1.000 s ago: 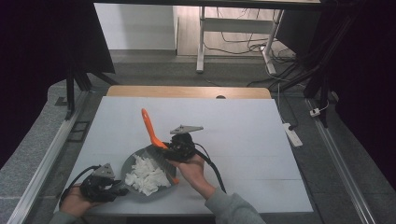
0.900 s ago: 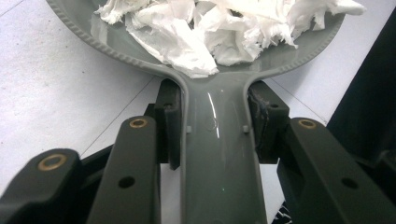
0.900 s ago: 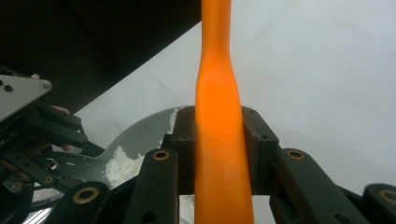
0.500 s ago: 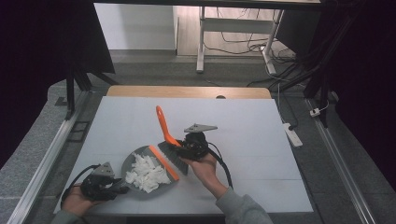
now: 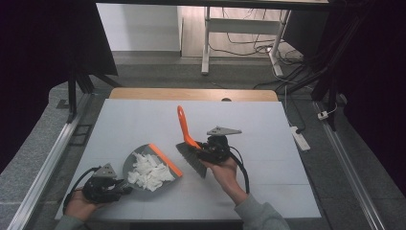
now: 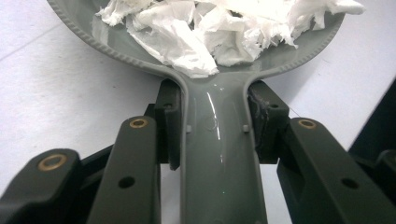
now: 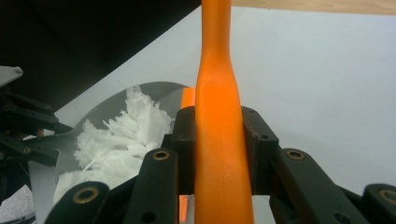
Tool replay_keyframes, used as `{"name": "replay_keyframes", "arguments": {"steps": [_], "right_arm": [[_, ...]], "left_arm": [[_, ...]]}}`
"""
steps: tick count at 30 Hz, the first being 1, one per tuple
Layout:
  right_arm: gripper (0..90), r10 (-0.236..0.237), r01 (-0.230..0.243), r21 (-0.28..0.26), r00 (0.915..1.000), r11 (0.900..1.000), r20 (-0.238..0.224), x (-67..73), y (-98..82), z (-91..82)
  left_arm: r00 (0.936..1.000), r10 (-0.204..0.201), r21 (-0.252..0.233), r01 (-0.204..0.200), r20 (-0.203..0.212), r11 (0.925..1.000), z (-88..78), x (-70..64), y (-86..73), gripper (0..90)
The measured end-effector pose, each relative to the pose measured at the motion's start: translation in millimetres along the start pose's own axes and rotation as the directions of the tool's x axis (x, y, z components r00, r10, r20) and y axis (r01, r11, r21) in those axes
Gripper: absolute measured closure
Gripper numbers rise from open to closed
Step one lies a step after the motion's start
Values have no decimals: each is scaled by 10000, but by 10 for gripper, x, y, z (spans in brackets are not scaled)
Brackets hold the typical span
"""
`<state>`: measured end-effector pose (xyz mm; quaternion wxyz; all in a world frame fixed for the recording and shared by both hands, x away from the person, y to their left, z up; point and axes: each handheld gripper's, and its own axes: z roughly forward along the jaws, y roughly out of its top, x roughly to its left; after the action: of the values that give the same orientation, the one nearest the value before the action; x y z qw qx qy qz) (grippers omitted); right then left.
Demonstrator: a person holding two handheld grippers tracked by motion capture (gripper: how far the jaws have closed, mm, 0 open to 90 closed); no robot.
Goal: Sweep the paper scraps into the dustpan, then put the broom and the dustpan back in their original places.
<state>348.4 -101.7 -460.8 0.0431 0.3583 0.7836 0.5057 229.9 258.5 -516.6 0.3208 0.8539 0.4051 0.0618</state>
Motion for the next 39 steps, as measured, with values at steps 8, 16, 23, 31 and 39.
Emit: {"name": "replay_keyframes", "arguments": {"steps": [8,16,23,31,39], "right_arm": [[703,-227,222,-274,9996,9994,-184,-126,-61,-254],[703,-365,364,-75,9991,9993,-235,-227,-217,-566],[703,-32,43,332,9995,9994,-322,-358,-377,-806],[703,803,-753,969,9956,9924,-490,-602,-570,-992],[703,1421,-1352,1465,9891,9799,-375,-775,-661,-948]], "left_arm": [[9923,-1122,-652,1088,-516,9919,-12,4,52,619],[9634,-2451,-1210,2319,-1089,9652,-9,-7,119,619],[9241,-3482,-1621,3237,-1573,9322,40,-22,163,619],[8572,-4594,-1973,4209,-2328,8854,183,-12,261,619],[8071,-5042,-2142,4576,-3072,8630,291,13,289,618]]}}
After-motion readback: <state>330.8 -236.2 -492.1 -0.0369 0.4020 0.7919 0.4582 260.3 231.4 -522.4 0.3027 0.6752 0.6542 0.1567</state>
